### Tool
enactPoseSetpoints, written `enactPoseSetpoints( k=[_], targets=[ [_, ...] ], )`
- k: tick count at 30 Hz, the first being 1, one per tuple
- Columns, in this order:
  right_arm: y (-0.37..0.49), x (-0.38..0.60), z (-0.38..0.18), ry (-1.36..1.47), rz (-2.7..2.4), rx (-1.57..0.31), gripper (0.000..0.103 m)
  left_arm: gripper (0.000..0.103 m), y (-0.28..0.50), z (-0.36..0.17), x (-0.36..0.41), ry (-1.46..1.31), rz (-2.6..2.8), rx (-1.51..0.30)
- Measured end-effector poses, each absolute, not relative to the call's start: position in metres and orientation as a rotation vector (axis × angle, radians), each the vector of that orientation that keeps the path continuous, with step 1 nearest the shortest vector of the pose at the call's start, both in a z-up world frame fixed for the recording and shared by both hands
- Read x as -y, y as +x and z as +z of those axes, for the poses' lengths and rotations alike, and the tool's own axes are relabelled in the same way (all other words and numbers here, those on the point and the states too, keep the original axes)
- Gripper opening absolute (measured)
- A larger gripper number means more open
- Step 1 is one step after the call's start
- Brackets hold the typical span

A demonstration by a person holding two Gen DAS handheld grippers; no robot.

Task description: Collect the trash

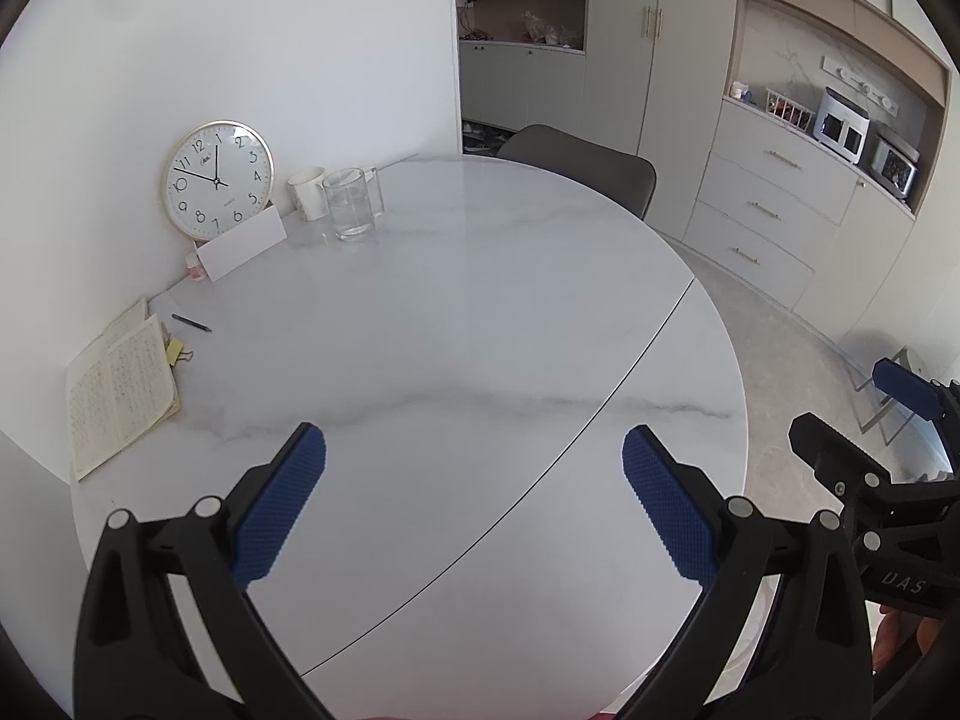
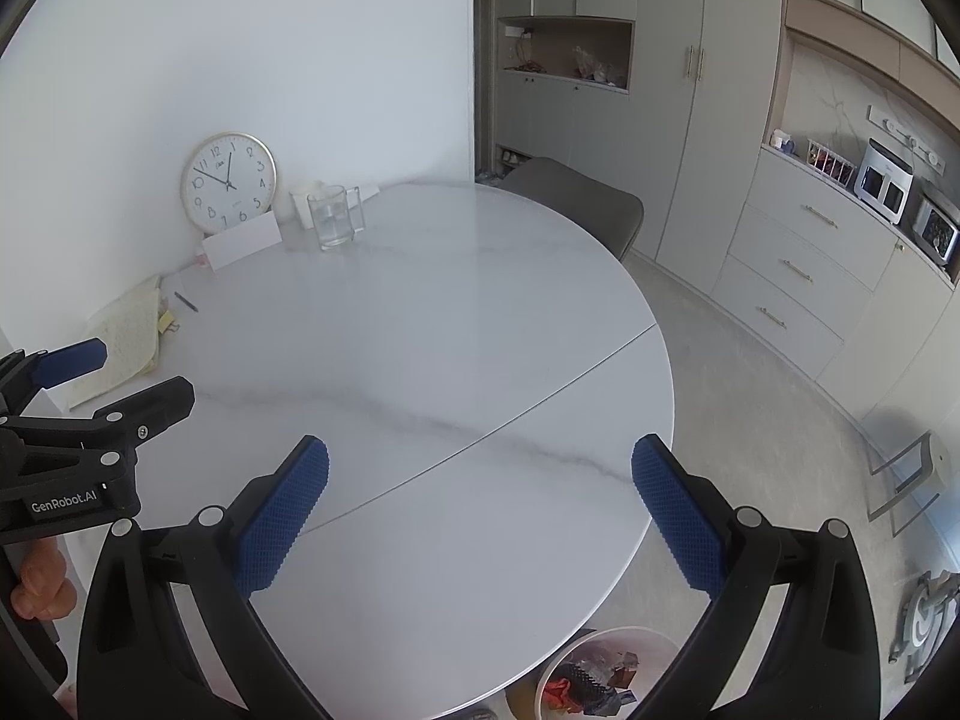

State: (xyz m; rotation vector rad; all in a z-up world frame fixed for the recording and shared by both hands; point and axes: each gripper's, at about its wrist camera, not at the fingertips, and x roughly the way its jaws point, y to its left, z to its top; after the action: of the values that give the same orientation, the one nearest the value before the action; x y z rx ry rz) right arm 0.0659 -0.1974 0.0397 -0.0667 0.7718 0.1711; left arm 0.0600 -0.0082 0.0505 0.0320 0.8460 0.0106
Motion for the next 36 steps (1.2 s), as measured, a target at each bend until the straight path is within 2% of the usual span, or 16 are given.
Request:
enactPoseSetpoints(
  k=[36],
  targets=[
    [0.0596,0.2050,0.0357,-0.075,0.154,-0.792,0.101,0.095,0.0598,0.0465,0.0029,0.031,0.026,-0.857]
  ],
)
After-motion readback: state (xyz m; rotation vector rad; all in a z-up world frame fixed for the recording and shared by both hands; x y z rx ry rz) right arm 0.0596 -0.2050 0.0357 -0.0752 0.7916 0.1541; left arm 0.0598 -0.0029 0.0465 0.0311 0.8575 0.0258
